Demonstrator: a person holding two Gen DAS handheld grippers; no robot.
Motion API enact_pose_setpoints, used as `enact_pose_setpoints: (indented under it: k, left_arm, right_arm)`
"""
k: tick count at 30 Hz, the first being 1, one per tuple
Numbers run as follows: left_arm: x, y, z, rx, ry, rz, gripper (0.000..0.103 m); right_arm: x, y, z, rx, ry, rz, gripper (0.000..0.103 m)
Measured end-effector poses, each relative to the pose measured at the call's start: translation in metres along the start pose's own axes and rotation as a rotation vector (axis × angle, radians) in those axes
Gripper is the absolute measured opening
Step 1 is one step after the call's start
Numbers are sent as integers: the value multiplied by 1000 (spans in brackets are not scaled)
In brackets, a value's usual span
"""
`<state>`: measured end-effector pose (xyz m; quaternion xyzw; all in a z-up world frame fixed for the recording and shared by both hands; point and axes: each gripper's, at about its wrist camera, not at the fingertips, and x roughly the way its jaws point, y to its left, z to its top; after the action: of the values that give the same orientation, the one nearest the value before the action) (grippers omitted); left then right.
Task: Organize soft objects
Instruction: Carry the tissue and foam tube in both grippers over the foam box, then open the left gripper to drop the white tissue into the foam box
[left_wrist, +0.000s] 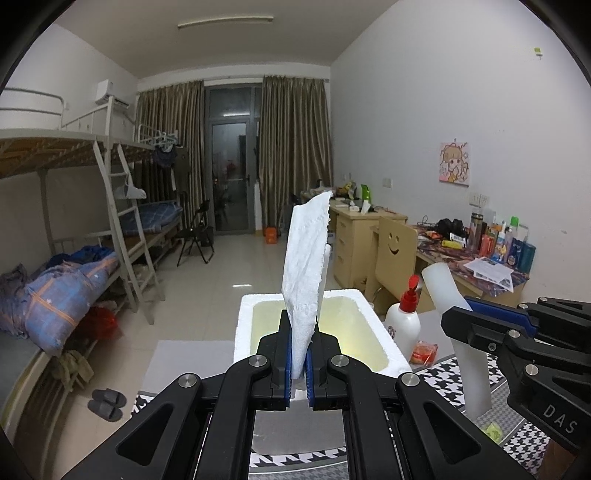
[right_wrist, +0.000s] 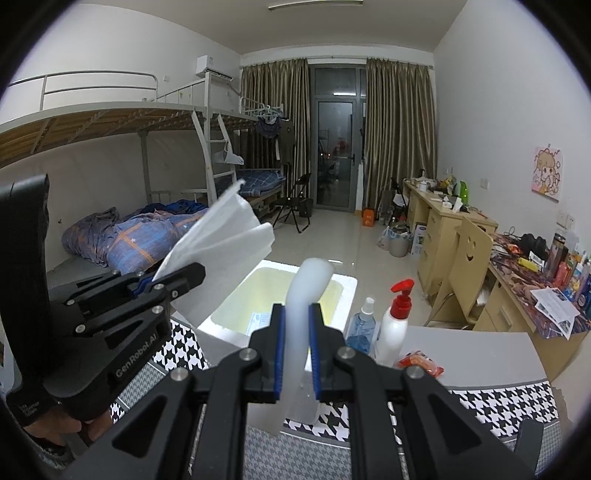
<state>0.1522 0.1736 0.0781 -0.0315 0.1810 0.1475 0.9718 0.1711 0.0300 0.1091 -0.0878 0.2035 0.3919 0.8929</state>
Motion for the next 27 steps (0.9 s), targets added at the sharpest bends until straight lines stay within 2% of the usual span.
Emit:
enact_pose_setpoints:
  k: [27]
  left_arm:
    - [74,-3,3,-13,155,-59,6]
  right_arm:
    - [34,-7,10,24,62,-29,15]
